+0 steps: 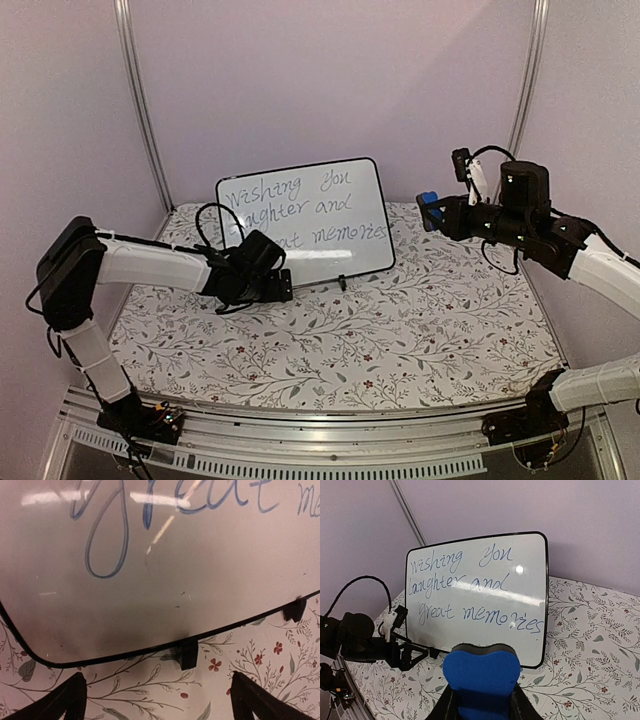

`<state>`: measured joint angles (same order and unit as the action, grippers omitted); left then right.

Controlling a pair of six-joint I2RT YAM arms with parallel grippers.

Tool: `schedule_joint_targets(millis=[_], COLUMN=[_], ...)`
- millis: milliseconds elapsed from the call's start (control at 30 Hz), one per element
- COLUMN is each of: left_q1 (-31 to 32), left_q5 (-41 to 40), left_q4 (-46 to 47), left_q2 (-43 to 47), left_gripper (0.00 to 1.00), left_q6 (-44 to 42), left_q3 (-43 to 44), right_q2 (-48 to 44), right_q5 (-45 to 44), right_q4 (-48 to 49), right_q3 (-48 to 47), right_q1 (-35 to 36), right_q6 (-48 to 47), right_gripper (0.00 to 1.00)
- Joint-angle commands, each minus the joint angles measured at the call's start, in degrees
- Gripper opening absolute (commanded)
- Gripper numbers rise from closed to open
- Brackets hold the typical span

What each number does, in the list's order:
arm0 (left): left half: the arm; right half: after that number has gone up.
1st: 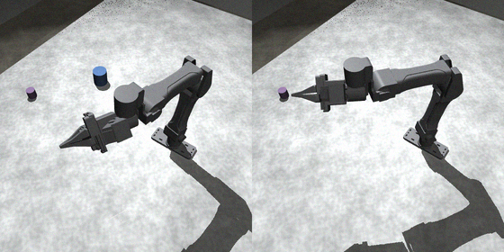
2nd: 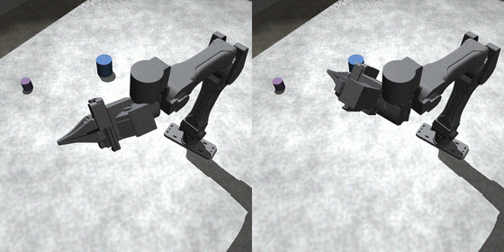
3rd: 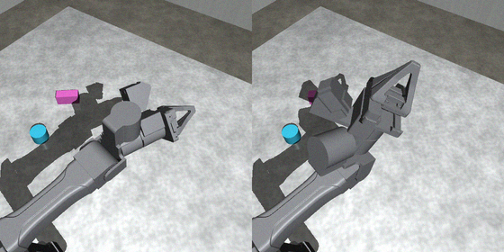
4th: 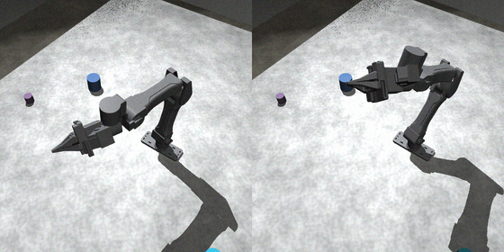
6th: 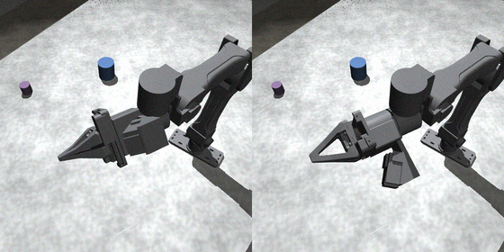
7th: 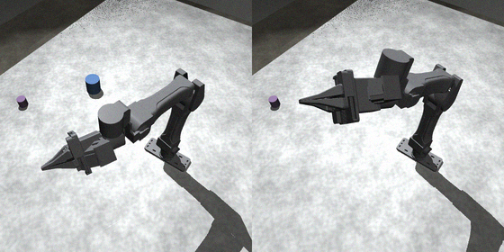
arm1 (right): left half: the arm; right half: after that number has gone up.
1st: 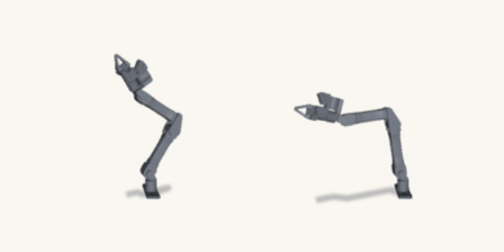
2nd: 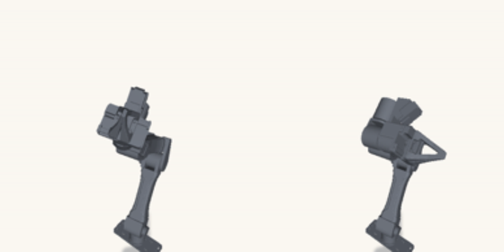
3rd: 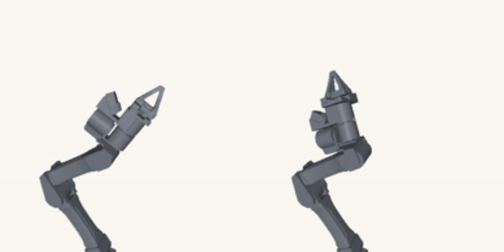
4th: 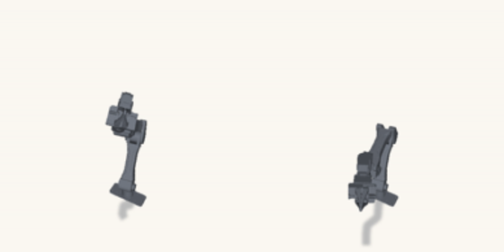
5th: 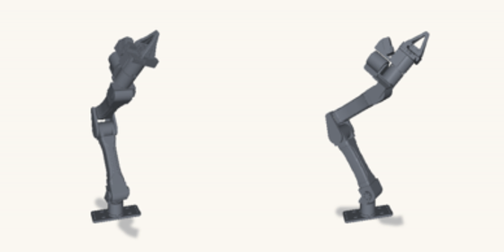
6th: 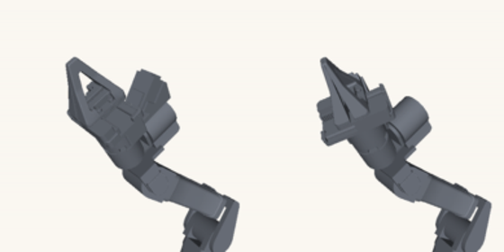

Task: Erase the whiteboard
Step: Move the whiteboard to the center of the board.

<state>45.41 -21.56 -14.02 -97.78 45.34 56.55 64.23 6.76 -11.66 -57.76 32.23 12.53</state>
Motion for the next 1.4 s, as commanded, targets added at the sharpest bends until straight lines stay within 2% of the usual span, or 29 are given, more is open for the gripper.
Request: schedule_joint_targets(millis=[0,200,333,400,700,1067,1367], left_q1=[1.69,2.04,2.96,3.54,8.28,9.07,9.49], left_q5=[-3.75,-2.57,-2.28,-2.58,-4.70,-2.37,-1.97], left_q4=[-0.92,0.86,1.32,1.25,0.51,0.19,3.63], left_q2=[-5.23,-8.88,-10.54,-11.48,-13.74,-26.37,-31.15], left_gripper=[0.99,0.89,0.77,0.74,0.75,0.75,0.74], left_q6=[4.23,5.72,5.91,5.94,4.64,1.02,-0.15], left_q3=[4.05,5.33,6.52,7.44,13.93,29.05,31.99], right_q2=[-1.11,-0.95,-0.40,-0.04,1.00,-1.16,-2.01], right_q5=[0.05,-0.21,-0.37,-0.31,-0.61,-2.08,-2.46], right_q4=[-0.37,-0.70,-0.65,-0.44,-0.13,-1.14,-1.68], right_q3=[-0.17,-0.10,-0.25,-0.25,-0.08,0.18,1.15], right_q1=[-0.13,-0.10,-0.15,-0.06,-0.13,-0.15,-0.15], right_q6=[-0.67,-0.97,-1.17,-1.24,-1.37,-1.02,-1.24], right_gripper=[0.17,0.17,0.17,0.17,0.17,0.17,0.17])
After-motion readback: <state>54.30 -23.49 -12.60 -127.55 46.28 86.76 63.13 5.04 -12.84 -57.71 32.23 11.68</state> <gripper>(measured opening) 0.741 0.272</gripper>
